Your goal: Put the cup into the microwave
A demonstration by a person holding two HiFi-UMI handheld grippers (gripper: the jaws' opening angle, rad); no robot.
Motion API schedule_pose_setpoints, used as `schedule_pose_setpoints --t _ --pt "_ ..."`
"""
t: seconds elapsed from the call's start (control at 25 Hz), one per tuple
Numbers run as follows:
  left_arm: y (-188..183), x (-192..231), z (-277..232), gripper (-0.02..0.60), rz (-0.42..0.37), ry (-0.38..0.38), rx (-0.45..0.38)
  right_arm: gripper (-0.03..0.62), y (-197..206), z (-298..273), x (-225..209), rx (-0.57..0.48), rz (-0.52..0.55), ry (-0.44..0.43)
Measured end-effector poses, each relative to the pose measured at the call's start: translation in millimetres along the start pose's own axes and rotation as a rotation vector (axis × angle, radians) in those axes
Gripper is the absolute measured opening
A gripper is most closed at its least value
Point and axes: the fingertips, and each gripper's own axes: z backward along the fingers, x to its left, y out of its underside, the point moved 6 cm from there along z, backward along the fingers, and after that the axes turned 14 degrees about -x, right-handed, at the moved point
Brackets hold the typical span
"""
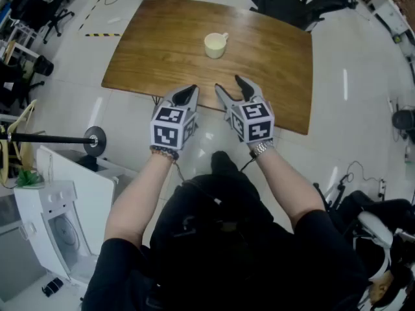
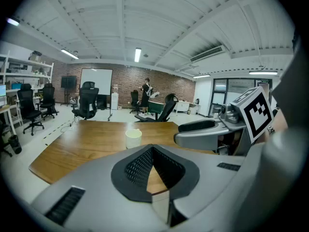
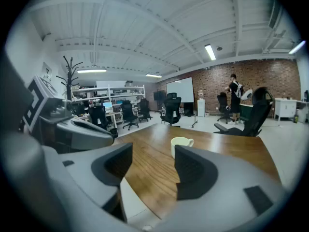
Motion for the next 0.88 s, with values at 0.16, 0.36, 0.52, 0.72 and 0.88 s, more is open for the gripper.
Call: schedule_pose_setpoints --t 0.16,0.36,0.52,0.72,0.88 --pt "0.7 18.2 -23.6 0.000 0.004 -0.005 0.015 0.351 7.9 -34.7 -19.5 0.023 0.004 0.006" --pt "5.5 39.1 -49.2 0.000 0.011 -0.010 0.044 0.390 21.9 -76.6 -39.0 0.056 0.012 0.007" --pt "11.2 52.0 -71.9 0.001 0.021 -0.013 0.072 0.435 35.6 -107.7 -55.1 0.081 0.013 0.004" --pt "21.1 64.8 -97.1 0.001 0.027 -0.012 0.117 0.499 54.2 -140.8 -72.4 0.100 0.004 -0.008" --pt "26.0 72.3 -114.4 0.002 0.038 -0.018 0.141 0.511 68.7 -164.3 -86.1 0.116 0.005 -0.009"
